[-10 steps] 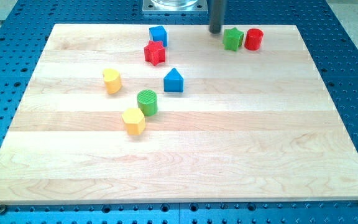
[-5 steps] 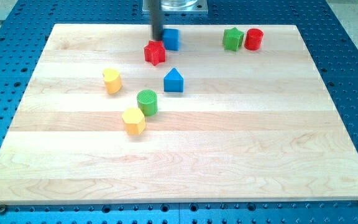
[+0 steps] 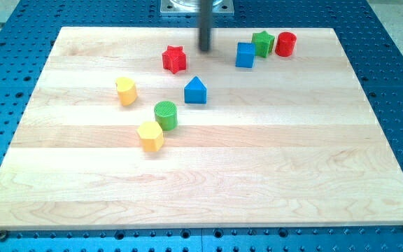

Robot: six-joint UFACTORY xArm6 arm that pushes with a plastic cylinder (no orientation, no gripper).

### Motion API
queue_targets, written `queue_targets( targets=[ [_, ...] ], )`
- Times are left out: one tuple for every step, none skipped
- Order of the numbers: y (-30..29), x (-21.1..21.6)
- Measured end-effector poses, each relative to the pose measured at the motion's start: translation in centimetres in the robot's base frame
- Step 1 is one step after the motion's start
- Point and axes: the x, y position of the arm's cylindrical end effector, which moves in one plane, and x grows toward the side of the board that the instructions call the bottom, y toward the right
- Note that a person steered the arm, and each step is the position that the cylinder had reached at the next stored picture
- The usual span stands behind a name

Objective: Slide the red star into the blue cube

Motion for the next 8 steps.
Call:
queue_targets(
  targets=[
    [-2.5,1.2],
    [-4.9,3.2],
    [-5.8,6.5],
    [4.1,5.3],
    [6.2,6.2],
    [8.5,5.1],
    [9.5,10.5],
    [11.6,19.4]
  ],
)
